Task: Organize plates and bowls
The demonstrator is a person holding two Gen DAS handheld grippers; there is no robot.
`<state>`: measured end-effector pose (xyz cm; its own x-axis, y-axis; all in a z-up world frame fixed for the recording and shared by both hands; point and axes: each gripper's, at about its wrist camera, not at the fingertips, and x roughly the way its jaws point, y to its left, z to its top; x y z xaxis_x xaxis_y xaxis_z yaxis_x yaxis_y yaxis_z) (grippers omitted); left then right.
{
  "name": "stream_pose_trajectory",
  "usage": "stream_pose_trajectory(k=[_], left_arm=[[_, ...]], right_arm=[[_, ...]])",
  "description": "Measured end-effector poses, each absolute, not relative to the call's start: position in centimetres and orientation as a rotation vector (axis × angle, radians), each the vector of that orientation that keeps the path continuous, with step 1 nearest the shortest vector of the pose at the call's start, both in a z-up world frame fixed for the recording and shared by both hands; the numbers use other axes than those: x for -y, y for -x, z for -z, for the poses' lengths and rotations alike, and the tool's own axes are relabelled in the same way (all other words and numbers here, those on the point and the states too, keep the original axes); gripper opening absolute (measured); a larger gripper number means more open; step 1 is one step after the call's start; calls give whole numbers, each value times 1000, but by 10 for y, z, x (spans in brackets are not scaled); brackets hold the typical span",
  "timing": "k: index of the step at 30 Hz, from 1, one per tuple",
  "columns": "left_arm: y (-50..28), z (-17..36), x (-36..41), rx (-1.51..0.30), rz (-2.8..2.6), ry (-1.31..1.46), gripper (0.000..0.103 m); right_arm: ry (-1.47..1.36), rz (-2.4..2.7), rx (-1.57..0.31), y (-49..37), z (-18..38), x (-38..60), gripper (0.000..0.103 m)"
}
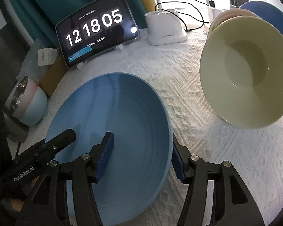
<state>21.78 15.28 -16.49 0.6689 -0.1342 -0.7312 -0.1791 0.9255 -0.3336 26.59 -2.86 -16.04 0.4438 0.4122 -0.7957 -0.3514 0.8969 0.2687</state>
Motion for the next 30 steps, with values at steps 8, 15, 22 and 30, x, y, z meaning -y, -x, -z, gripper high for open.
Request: stream_pose_trajectory(k=[8,15,22,30], left_arm=[[-216,159,-152,-819,-54,365,63],[-210,151,-150,-794,-92,326,63],[-199,139,-142,-753,-110,304,63],[-193,129,-122,-734,-83,286,64]], right_arm=[[2,-449,-969,-261,157,27,61],[2,-417,-946,-256,152,37,61],[-10,-404,-924,-246,144,49,61],[-26,-390,-897,-230,135,66,61]])
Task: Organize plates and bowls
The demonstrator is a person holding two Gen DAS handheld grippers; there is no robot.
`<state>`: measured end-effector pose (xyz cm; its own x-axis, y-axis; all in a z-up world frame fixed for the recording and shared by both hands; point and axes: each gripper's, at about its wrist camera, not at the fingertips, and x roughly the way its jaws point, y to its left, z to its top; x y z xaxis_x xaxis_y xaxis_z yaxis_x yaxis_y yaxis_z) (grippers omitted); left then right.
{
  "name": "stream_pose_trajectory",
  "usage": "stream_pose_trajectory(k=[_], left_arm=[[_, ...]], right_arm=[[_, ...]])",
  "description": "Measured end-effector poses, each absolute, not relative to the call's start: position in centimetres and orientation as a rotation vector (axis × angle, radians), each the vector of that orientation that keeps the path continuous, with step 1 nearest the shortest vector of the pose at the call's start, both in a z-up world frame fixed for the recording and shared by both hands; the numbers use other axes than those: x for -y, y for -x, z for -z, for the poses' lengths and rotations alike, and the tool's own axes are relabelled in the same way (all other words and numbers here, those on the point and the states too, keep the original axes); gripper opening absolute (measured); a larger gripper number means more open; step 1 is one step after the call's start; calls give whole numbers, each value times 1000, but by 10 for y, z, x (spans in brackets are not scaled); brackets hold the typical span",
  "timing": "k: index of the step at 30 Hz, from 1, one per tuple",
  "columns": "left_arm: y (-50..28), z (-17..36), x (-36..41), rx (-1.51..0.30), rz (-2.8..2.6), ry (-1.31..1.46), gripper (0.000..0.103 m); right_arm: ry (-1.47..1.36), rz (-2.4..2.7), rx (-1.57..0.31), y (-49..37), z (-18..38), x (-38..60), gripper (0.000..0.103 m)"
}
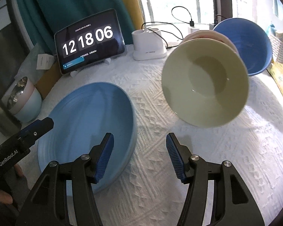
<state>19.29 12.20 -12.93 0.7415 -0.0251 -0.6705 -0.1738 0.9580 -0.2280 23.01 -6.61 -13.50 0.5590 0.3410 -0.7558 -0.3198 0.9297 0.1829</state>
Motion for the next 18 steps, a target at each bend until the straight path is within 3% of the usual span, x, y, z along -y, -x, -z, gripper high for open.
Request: stream_pose_trajectory(k=[18], left_arm=[[-185,109,-60,-713,13,207,64]], right_arm=[[-85,-332,-844,-210,121,123,61]])
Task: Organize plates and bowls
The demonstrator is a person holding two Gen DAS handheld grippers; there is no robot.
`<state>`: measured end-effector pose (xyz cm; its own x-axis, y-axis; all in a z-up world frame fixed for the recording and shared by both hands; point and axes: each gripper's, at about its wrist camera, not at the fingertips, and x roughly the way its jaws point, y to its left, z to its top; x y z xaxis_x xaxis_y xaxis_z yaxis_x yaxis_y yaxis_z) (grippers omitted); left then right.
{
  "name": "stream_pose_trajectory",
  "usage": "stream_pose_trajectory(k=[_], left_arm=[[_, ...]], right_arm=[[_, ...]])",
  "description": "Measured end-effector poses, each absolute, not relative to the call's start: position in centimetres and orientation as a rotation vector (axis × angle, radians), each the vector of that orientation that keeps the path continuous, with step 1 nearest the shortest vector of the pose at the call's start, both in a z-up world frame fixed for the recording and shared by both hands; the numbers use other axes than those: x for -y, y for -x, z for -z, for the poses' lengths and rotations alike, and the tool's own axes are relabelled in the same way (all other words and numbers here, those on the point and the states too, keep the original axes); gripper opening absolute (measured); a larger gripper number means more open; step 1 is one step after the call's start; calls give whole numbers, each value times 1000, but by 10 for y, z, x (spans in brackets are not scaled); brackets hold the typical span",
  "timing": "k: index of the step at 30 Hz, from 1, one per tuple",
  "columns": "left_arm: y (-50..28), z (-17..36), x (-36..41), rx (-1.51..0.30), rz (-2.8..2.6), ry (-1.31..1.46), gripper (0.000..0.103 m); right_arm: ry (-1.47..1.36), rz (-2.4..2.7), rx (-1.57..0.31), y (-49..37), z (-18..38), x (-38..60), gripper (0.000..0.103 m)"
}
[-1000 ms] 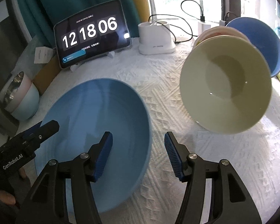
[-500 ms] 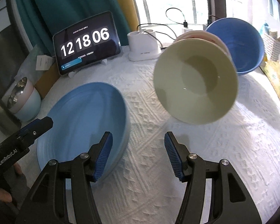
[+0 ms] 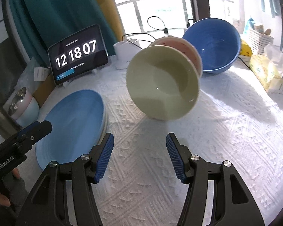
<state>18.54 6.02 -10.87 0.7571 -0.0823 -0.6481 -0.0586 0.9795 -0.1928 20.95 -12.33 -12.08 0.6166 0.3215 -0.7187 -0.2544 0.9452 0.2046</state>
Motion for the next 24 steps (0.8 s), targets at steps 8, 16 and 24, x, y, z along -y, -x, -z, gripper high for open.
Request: stream_pose_trajectory(k=[8,16,24], left_arm=[[-185,101,-30,-710,51,173,64],[-190,95,0,-709,87,139,64],[-196,88,35,-700,137,86,64]], right_arm=[[-125,-305,-821,-201,115,155,61],[-151,-268,-801,-196,110,188,61],[-180,-232,-786,-197,104,219,61]])
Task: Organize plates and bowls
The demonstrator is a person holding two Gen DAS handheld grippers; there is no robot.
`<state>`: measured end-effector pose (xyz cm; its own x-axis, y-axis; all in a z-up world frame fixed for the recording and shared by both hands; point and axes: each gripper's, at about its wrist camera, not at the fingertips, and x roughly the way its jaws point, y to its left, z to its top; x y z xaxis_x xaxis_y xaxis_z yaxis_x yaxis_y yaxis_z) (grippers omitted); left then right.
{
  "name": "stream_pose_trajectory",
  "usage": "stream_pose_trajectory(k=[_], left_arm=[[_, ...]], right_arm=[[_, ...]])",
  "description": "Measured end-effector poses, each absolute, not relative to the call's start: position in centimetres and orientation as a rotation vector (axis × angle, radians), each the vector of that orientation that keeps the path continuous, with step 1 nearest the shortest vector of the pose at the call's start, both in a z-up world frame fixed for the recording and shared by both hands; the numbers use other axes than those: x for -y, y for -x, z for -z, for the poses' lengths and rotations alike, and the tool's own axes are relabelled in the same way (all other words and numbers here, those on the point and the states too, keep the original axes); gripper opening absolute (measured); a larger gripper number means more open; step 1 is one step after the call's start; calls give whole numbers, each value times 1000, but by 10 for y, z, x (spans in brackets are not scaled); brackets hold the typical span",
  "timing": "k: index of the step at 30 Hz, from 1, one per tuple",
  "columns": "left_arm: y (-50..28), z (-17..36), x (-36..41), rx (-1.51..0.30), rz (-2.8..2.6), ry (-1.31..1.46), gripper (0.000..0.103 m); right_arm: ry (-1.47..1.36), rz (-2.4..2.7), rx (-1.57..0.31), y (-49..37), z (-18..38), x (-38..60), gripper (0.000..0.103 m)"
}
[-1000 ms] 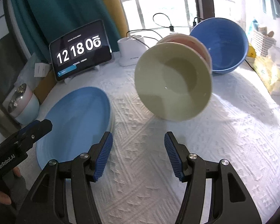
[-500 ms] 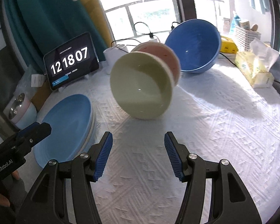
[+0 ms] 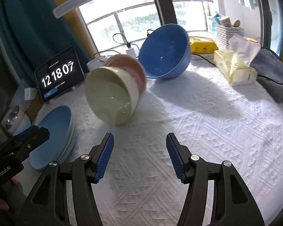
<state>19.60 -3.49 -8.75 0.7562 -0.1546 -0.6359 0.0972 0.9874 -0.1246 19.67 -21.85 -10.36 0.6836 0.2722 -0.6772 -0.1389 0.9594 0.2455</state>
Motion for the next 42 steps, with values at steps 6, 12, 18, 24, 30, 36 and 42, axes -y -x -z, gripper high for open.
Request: stream_pose_trajectory(k=[6,12,18,24,30,36,42], left_arm=[[-206,82,55,-697,161,63,64],[-217,76,72,-687,183,35,64],[-232,71,87,-662,203,6,64],[-249,67,101,-635,229,-11,64],[-265,62,114,-614,250,-25,64],[-282,61,127,-604,268,-34,64],[-300,60,137,-595,281,-35,64]], right_arm=[[-197,-204,-776,-201,101,239,61],[-214,-176,-760,-207,97,260,61],[-207,-155,-739,-218,93,278,61],[-180,-136,-707,-229,85,293,61],[-167,-117,-683,-241,78,306,61],[-158,-97,-671,-255,77,318,61],[-157,-98,-666,-272,78,324,61]])
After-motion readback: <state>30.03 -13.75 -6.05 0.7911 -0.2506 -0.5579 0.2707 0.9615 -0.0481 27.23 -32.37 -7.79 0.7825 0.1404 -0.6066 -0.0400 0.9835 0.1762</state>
